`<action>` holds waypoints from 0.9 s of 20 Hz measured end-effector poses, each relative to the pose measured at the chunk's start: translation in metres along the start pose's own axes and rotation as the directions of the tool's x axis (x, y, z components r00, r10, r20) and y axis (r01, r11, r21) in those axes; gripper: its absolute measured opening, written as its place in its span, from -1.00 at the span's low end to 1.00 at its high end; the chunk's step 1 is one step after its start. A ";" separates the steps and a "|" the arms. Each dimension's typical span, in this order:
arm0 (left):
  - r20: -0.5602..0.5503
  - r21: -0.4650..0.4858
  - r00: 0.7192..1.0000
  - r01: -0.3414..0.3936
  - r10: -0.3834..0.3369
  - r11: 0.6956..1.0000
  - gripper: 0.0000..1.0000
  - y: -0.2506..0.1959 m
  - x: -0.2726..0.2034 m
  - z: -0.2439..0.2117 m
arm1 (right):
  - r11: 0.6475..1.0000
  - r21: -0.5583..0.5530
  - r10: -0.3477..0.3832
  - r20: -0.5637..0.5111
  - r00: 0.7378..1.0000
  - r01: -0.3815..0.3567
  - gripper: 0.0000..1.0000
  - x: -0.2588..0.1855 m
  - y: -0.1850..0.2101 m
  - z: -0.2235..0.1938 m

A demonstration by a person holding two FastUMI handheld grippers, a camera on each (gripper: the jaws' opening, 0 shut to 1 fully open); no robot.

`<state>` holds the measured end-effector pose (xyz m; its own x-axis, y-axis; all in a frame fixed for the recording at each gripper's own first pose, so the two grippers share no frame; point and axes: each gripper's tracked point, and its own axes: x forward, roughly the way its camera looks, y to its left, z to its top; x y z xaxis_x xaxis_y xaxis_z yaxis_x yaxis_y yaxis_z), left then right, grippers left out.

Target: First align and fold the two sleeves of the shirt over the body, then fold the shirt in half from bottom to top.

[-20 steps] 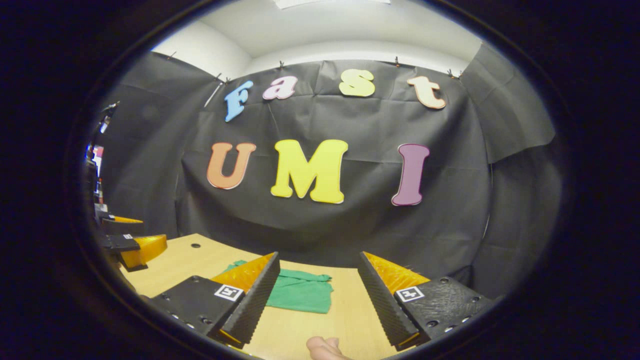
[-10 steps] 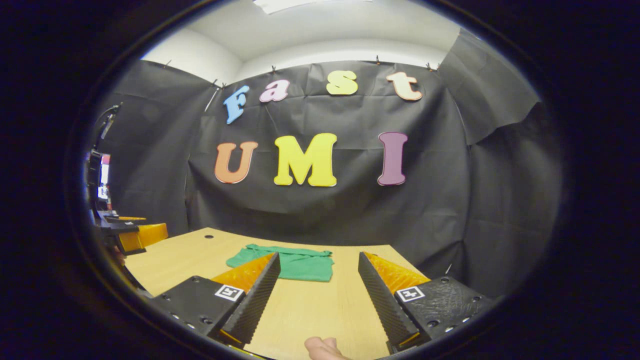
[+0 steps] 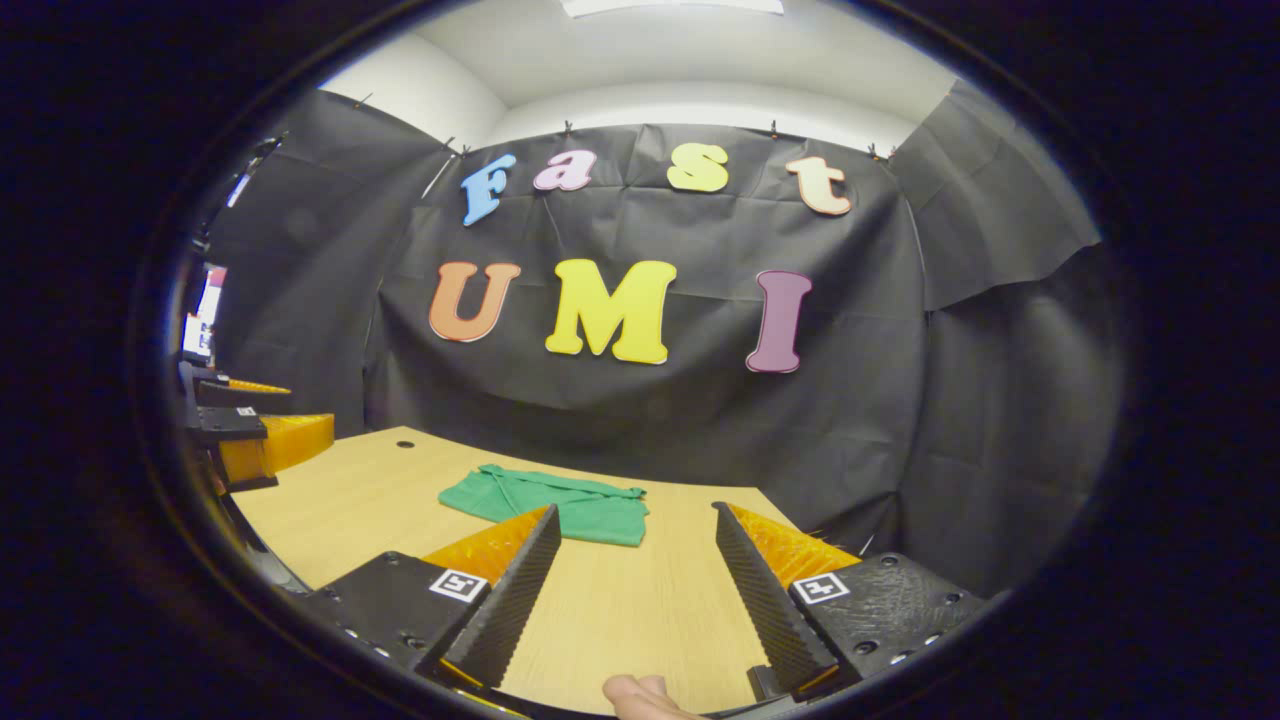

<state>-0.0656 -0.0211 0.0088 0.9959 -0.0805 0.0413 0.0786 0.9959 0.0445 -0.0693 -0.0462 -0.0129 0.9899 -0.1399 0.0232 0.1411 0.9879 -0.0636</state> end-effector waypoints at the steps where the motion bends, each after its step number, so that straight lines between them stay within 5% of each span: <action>1: 0.002 0.001 1.000 -0.011 0.011 1.000 1.00 0.003 0.001 0.001 | 1.000 -0.018 0.007 0.001 1.000 -0.007 0.89 -0.002 0.003 -0.002; 10: 0.008 -0.035 0.992 -0.123 0.123 0.992 1.00 0.051 0.004 0.002 | 0.994 -0.096 0.052 0.010 0.999 -0.051 0.92 -0.013 0.028 -0.002; 18: 0.007 -0.028 0.997 -0.073 0.073 0.997 1.00 0.033 0.004 0.004 | 0.994 -0.079 0.068 -0.024 0.997 -0.070 0.93 -0.011 0.031 -0.013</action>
<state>-0.0594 0.0113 0.0145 0.9986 -0.0074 0.0516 0.0067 0.9999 0.0132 -0.0758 -0.0149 -0.0284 0.9973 -0.0735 -0.0051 0.0720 0.9870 -0.1435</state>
